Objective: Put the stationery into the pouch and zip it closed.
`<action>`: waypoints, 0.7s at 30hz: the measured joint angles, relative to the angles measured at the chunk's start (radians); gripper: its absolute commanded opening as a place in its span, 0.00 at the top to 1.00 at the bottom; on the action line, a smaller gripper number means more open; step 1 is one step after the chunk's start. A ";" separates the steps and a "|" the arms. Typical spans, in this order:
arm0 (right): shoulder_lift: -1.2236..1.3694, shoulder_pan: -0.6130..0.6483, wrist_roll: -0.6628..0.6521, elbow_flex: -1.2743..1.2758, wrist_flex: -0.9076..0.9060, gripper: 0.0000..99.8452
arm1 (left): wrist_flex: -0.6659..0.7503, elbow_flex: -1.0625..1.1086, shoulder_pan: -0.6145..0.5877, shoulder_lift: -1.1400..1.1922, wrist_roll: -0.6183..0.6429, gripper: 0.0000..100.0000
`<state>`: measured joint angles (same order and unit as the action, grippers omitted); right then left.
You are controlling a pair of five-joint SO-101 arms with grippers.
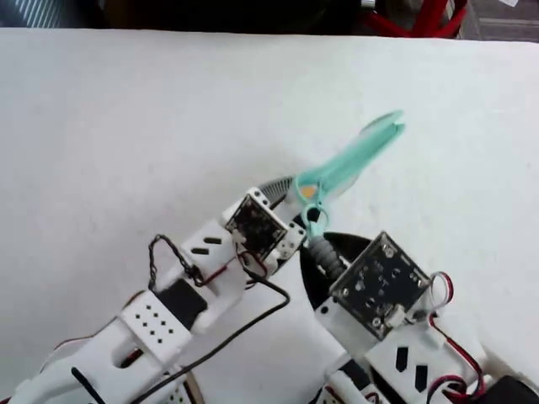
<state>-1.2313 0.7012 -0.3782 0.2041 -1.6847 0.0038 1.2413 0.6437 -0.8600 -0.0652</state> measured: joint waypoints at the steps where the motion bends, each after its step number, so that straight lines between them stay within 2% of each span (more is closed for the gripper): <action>1: -0.005 0.000 -0.015 0.000 -0.006 0.98 | 0.000 0.000 0.000 0.000 0.000 0.98; 13: -0.035 0.011 -0.138 0.176 -0.014 0.98 | -0.002 0.003 0.000 0.005 0.000 0.98; 18: -0.043 0.112 -0.138 0.181 -0.014 0.98 | -0.002 0.003 0.000 0.005 0.000 0.98; 21: -0.049 0.132 -0.138 0.181 -0.014 0.96 | -0.002 0.003 0.000 0.005 0.000 0.98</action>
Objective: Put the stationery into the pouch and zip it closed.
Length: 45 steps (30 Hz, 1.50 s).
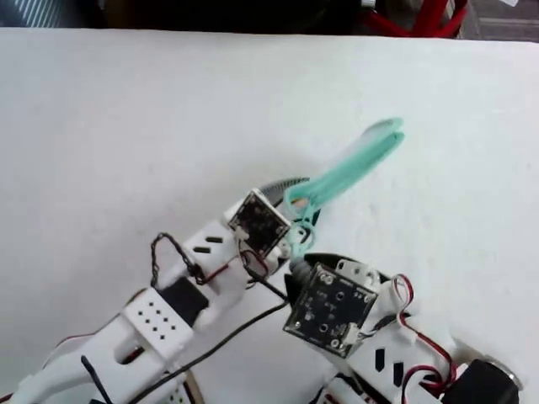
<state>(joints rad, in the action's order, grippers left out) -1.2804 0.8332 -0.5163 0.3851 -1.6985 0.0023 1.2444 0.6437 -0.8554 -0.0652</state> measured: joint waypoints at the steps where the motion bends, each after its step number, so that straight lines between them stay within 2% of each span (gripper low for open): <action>1: 0.000 0.000 0.000 0.000 0.000 0.94 | 0.000 0.000 0.000 0.000 0.000 0.98; 5: -0.005 -0.077 0.000 0.002 -0.002 0.78 | 0.000 0.000 -0.009 0.000 0.000 0.98; 8: -0.012 -0.164 -0.005 0.005 -0.011 0.73 | 0.000 -0.002 -0.023 0.000 0.002 0.98; 15: -0.172 -0.301 -0.012 0.054 0.044 0.72 | 0.000 -0.002 -0.038 0.002 0.002 0.98; 18: -0.206 -0.344 -0.014 0.147 0.169 0.72 | 0.000 -0.002 -0.038 0.002 0.002 0.98; 21: -0.206 -0.367 0.083 0.293 0.351 0.72 | 0.000 0.000 -0.038 0.002 0.012 0.98; 25: -0.216 -0.364 0.261 0.396 0.511 0.72 | 0.000 0.000 -0.038 0.002 0.018 0.98; 28: -0.216 -0.364 0.325 0.417 0.563 0.72 | 0.000 0.000 -0.038 0.002 0.018 0.98; 37: -0.215 -0.328 0.336 0.471 0.655 0.73 | 0.000 0.037 -0.038 0.002 0.025 0.98; 42: -0.218 -0.310 0.338 0.551 0.763 0.79 | 0.000 0.044 -0.041 0.000 0.026 0.98; 45: -0.230 -0.290 0.339 0.577 0.786 0.79 | 0.000 0.046 -0.041 0.000 0.028 0.98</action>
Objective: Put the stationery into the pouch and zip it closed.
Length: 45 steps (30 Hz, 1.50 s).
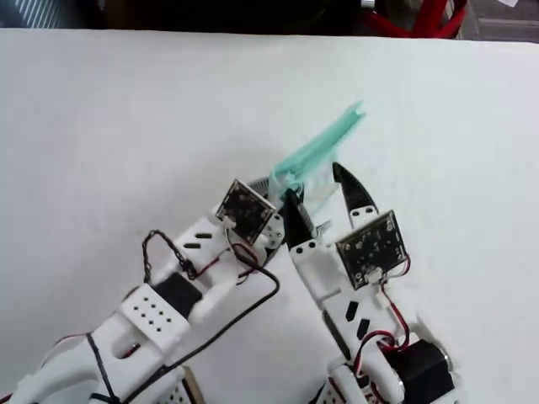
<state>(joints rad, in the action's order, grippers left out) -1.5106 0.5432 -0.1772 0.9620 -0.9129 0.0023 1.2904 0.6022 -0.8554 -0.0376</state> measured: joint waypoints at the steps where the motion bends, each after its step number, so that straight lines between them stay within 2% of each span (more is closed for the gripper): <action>1: -0.006 0.002 0.000 0.002 0.000 0.79 | 0.000 0.000 0.000 0.000 0.000 0.98; 10: -0.086 0.018 0.000 0.040 -0.037 0.77 | 0.003 0.014 0.003 -0.003 -0.006 0.98; 15: -0.190 0.114 -0.100 0.080 -0.095 0.77 | 0.003 0.014 0.009 -0.003 -0.043 0.98; 22: -0.227 0.129 -0.141 0.127 -0.049 0.77 | 0.005 0.014 0.009 -0.003 -0.043 0.98; 24: -0.206 0.129 -0.141 0.127 -0.029 0.81 | 0.006 0.014 0.006 -0.003 -0.043 0.98; 29: -0.167 0.127 -0.141 0.114 -0.011 0.99 | 0.006 0.014 0.002 -0.003 -0.043 0.98; 45: -0.166 0.127 -0.143 0.071 -0.049 0.98 | 0.006 0.015 0.018 -0.003 -0.054 0.98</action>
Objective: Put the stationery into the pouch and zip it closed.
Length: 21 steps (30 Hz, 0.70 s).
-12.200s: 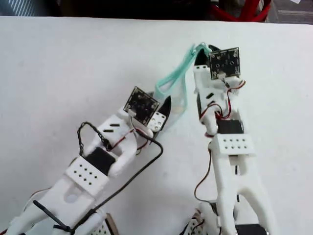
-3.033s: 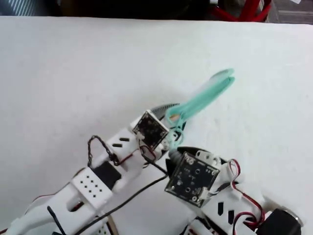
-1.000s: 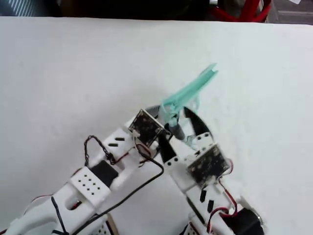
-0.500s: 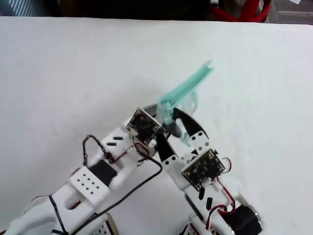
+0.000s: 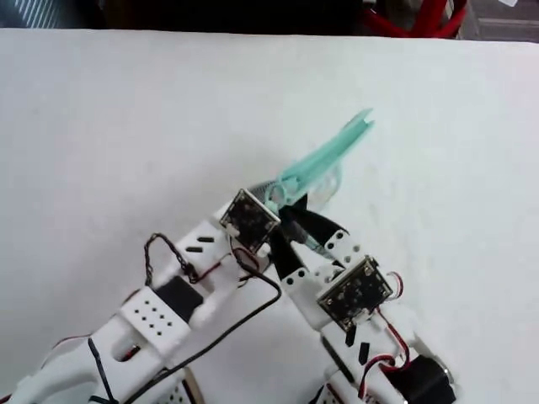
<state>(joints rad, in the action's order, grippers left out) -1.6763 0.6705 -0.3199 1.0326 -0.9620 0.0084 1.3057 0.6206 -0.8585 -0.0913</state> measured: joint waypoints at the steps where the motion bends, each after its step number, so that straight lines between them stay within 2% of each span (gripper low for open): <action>1: -0.008 0.000 0.000 -0.006 -0.011 0.98 | 0.000 0.000 0.002 0.000 0.000 0.98; 8: -0.075 0.000 0.000 -0.014 -0.068 0.98 | 0.000 0.000 0.008 0.000 -0.003 0.98; 13: -0.110 0.060 0.000 -0.035 -0.114 0.98 | 0.000 0.000 0.008 0.000 -0.003 0.98; 21: -0.112 0.072 -0.005 -0.089 -0.155 0.98 | 0.000 0.000 0.006 0.000 -0.003 0.98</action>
<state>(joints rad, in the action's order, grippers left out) -1.7883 0.7426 -0.3245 0.9436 -1.1170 0.0084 1.3057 0.6268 -0.8585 -0.0944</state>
